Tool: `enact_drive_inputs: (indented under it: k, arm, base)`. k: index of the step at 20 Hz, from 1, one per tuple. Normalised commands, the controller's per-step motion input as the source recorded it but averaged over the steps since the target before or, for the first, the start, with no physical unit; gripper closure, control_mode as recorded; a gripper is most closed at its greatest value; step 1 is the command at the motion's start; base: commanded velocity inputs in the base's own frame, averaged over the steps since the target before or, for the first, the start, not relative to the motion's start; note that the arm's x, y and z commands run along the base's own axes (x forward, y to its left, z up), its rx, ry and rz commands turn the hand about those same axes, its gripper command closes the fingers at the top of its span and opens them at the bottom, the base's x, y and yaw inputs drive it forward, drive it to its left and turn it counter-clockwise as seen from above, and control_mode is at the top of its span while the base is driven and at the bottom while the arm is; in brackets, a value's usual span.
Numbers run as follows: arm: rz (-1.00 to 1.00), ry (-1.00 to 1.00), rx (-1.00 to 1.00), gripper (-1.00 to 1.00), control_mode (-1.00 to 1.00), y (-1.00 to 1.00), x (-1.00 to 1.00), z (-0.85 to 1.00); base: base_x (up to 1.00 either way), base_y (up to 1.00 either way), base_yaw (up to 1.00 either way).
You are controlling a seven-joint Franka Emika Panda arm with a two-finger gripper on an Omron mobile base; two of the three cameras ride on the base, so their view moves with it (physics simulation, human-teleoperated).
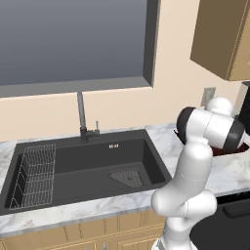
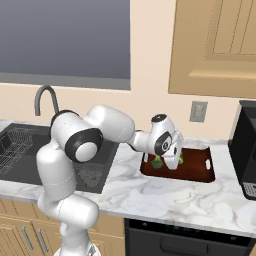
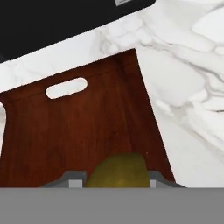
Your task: Pick up all produce items and place them in the sink. Turn on the sink faucet to wash them. Then turn the sink off and put them in the tray.
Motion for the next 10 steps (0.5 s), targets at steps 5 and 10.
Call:
enact_drive_inputs:
  k: [5, 10]
  arm:
    - [0.0, 0.03, 0.02, 1.0, -1.0, 0.0, 0.1, -0.14]
    - [0.0, 0.03, 0.03, 1.0, -1.0, 0.0, 0.13, -0.14]
  base:
    - [0.0, 0.0, 0.0]
    - [0.0, 0.0, 0.0]
